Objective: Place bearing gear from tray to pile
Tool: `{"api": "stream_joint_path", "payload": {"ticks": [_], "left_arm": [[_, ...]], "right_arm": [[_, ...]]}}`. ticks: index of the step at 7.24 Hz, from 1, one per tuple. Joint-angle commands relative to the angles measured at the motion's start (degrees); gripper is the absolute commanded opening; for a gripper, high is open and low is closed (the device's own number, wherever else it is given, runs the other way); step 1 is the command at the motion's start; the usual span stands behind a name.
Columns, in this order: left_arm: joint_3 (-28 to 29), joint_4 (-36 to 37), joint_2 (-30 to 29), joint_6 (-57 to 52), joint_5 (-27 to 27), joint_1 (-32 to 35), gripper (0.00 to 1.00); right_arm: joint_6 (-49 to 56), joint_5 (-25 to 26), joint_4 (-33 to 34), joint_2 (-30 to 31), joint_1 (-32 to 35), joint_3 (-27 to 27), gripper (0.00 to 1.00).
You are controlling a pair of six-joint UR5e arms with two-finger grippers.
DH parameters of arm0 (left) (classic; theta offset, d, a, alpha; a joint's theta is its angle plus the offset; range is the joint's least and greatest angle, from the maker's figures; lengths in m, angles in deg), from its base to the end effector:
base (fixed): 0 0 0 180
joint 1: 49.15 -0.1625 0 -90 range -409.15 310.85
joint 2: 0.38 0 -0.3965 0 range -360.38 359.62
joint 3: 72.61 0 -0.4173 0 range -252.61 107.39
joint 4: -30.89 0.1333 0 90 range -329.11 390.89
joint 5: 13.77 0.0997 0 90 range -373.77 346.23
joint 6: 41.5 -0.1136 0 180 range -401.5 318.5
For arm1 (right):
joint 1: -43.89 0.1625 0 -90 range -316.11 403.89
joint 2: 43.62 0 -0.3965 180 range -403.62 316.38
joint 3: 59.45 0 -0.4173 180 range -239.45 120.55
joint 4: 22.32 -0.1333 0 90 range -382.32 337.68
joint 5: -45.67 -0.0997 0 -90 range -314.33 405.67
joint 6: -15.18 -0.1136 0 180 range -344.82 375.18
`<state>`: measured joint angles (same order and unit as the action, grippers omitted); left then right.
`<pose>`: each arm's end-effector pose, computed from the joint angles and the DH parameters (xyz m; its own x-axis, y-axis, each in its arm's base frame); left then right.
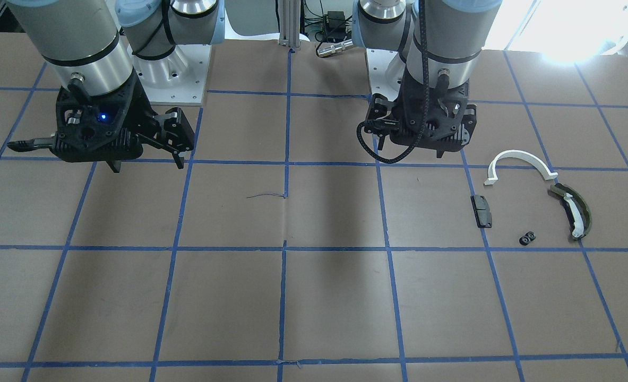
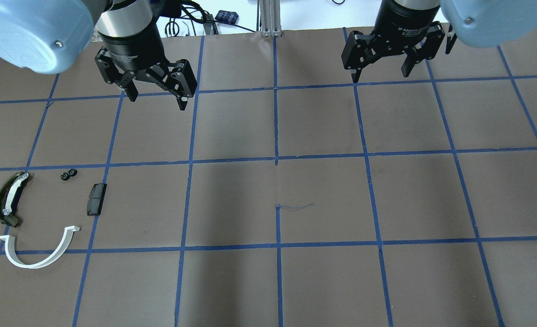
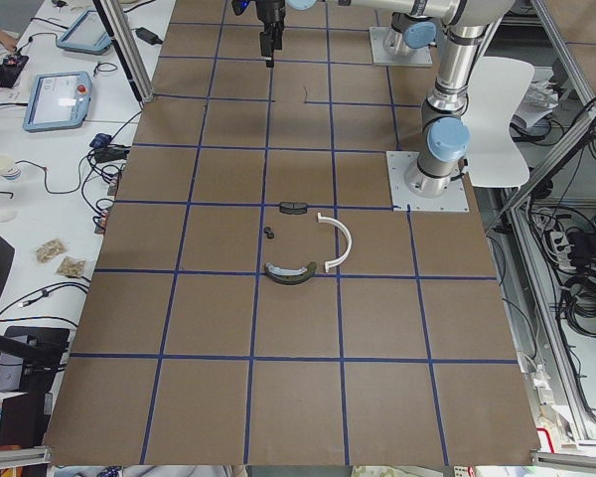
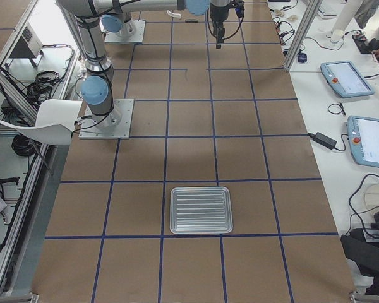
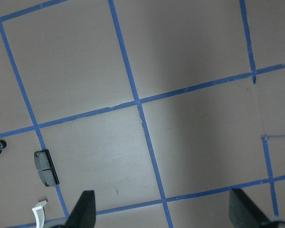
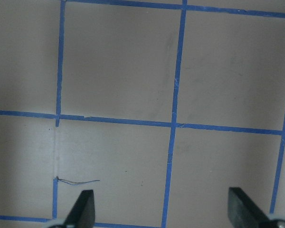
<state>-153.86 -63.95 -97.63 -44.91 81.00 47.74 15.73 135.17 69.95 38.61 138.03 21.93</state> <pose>-0.1902 -0.5412 0.4479 -0.9799 0.1831 -0.0794 0.1784 0.9819 0.0631 0.1756 -0.5654 0.4535 -0.9966 -0.0822 -0.0082 -0.0817 0.9952 -0.0545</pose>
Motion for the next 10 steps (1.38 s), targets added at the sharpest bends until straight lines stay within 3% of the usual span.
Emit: {"api": "stream_joint_path", "payload": {"ticks": [1, 4, 10], "left_arm": [[-0.75, 0.08, -0.05, 1.2, -0.73, -1.43, 1.0], [-0.84, 3.67, -0.31, 1.21, -0.81, -1.35, 1.0], [-2.07, 4.13, 0.04, 0.94, -3.71, -2.49, 1.0]], "right_arm": [[-0.64, 0.14, 1.33, 0.11, 0.08, -0.08, 1.0], [-0.64, 0.06, 1.51, 0.03, 0.08, -0.52, 1.0], [-2.31, -0.2, 1.42, 0.03, 0.08, -0.08, 1.0]]}}
